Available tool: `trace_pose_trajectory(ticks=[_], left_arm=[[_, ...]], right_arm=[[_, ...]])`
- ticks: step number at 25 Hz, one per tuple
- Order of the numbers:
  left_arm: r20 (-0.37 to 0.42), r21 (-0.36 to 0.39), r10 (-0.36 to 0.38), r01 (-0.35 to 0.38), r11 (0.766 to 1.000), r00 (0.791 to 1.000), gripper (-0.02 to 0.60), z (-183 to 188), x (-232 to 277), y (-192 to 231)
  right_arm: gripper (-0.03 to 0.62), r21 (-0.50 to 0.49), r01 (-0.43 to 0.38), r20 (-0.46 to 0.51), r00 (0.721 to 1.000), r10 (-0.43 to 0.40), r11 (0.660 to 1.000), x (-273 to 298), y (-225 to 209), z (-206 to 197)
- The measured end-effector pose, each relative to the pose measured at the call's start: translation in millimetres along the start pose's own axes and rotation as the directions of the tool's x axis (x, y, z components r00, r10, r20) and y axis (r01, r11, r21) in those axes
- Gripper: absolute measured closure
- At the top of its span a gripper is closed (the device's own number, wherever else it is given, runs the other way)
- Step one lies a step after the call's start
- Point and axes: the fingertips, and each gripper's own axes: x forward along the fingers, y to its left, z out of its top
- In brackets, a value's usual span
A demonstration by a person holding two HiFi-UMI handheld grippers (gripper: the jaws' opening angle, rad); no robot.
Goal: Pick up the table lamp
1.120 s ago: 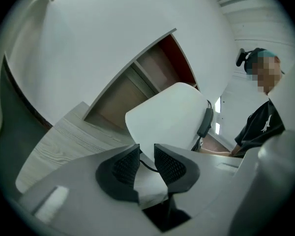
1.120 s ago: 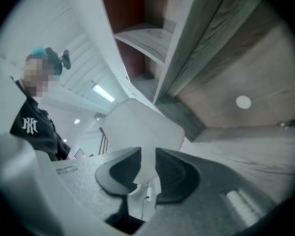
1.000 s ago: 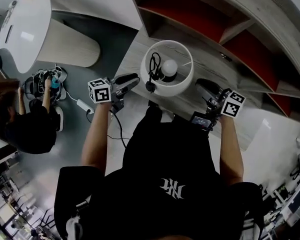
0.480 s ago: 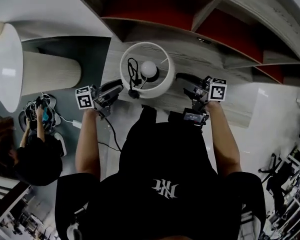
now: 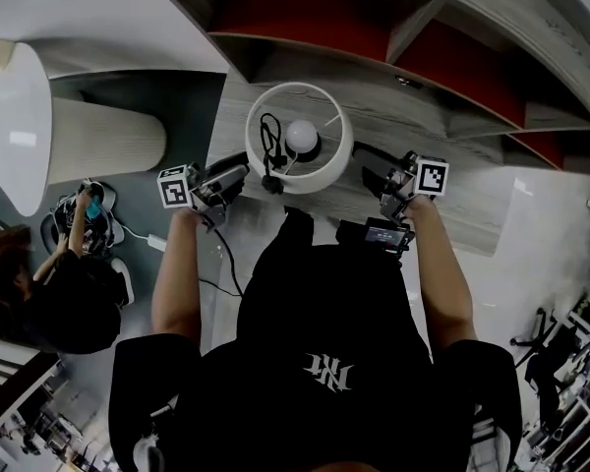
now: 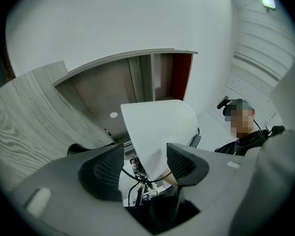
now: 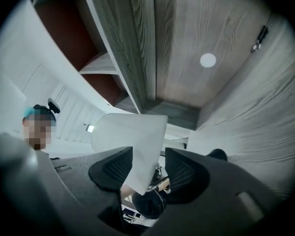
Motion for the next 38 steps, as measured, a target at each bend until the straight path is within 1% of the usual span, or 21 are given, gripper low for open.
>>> trace_pose_trajectory(ticks=[3, 12, 15, 21, 26, 28, 31, 33, 38], left_arm=[[-0.001, -0.007, -0.009, 0.009, 1.0, 1.0, 0.311, -1, 4, 1], [-0.01, -0.03, -0.026, 0.026, 0.999, 1.0, 0.315, -4, 9, 1], [-0.014, -0.018, -0.032, 0.032, 0.999, 0.999, 0.331, -3, 10, 0], [-0.009, -0.007, -0.037, 0.037, 0.999, 0.999, 0.388, -2, 11, -8], [-0.017, -0.024, -0.034, 0.033, 0.999, 0.999, 0.391, -9, 12, -14], [-0.003, -0.03, -0.029, 0.029, 0.999, 1.0, 0.391, -9, 11, -14], [0.028, -0.052, -0.04, 0.041, 0.998, 0.999, 0.397, -8, 9, -14], [0.022, -0.044, -0.04, 0.041, 0.998, 0.999, 0.397, -10, 10, -15], [0.005, -0.007, -0.011, 0.011, 1.0, 1.0, 0.396, -9, 10, -16]], right_arm=[[0.398, 0.011, -0.016, 0.014, 1.0, 0.015, 1.0, 1, 2, 2], [0.399, 0.0, -0.036, 0.01, 0.999, 0.036, 0.999, 8, 4, 2], [0.399, -0.01, -0.032, 0.006, 0.999, 0.032, 0.999, 8, 3, 3], [0.401, -0.016, -0.031, -0.002, 1.0, 0.031, 0.999, 10, 4, 4], [0.404, -0.004, -0.025, -0.012, 1.0, 0.025, 1.0, 7, 6, 2], [0.405, -0.004, -0.026, -0.019, 0.999, 0.026, 1.0, 6, 8, 1], [0.411, -0.014, -0.032, -0.029, 0.999, 0.032, 0.999, 9, 10, 3], [0.413, -0.02, -0.029, -0.04, 0.999, 0.028, 0.999, 9, 10, 3], [0.413, -0.03, -0.021, -0.06, 0.998, 0.019, 0.999, 9, 11, 4]])
